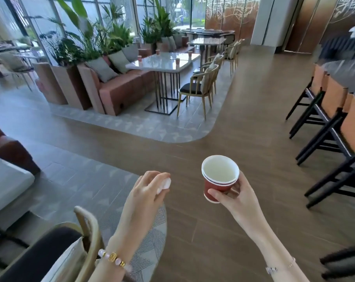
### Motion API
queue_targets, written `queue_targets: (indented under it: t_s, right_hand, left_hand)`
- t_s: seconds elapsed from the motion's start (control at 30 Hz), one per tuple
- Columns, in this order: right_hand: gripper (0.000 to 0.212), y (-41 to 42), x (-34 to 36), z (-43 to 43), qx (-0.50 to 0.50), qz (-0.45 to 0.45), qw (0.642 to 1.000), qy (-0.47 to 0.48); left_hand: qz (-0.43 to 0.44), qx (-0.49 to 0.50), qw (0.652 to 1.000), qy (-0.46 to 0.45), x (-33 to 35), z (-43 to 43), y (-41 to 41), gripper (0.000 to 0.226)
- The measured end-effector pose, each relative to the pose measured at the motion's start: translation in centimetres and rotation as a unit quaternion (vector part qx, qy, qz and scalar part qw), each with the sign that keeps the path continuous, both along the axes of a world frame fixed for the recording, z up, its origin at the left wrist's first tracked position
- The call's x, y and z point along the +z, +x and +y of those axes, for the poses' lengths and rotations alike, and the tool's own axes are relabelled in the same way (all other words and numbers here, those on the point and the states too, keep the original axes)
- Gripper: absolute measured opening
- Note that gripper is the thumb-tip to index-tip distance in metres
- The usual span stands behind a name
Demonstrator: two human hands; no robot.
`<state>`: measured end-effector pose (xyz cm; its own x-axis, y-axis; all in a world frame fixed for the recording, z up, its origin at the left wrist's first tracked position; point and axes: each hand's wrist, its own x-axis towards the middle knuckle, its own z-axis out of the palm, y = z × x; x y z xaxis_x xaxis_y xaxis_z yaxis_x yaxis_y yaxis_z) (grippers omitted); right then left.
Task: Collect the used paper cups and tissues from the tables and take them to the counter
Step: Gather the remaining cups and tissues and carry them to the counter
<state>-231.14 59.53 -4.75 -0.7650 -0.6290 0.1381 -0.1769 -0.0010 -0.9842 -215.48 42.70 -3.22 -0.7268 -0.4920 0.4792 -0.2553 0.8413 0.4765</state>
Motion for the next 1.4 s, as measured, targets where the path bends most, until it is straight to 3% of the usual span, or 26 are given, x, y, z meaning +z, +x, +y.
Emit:
queue_targets:
  t_s: [0.3,0.83,1.13,1.4]
  right_hand:
    - [0.062,-8.0,-1.0,-13.8,0.077,-0.008,0.997,0.006]
    - [0.063,-16.6,0.2,-49.5,0.227,-0.009,0.974,0.000]
    - [0.063,-15.1,-0.7,-66.6,0.356,-0.009,0.934,0.002]
    - [0.067,-13.8,-1.7,-84.1,0.482,-0.018,0.876,0.000]
  left_hand:
    - [0.003,0.072,0.997,0.012,-1.1,-11.2,-5.8,0.035]
    - [0.026,0.235,0.972,0.012,0.6,-39.9,-11.8,0.035]
    - [0.015,0.360,0.933,0.005,0.4,-51.1,-9.4,0.036]
    - [0.003,0.476,0.879,0.008,-0.4,-62.4,-8.2,0.036]
